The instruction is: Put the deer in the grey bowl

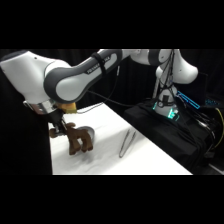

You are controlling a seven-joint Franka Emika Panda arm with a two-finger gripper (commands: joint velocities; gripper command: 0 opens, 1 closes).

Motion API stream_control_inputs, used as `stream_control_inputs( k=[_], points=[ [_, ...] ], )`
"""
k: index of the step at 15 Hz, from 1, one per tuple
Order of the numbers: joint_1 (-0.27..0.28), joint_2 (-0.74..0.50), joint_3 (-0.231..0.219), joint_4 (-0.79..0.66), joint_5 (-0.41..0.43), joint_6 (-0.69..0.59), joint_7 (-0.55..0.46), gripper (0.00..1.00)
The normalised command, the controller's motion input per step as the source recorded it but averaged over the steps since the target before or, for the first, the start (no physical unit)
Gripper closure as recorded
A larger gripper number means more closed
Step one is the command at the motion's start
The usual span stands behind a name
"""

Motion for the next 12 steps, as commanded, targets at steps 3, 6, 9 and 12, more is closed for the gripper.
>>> stream_control_inputs(
  k=[3,6,9,12],
  points=[
    [-0.163,-0.01,-0.014,0.06,0.023,-0.02,-0.02,0.92],
    [-0.113,0.01,-0.005,0.07,0.043,-0.01,-0.02,0.92],
    [-0.061,0.06,-0.002,0.05,0.049,0.02,0.0,0.92],
    [-0.034,0.11,0.011,0.01,0.063,0.12,0.01,0.92]
  ],
)
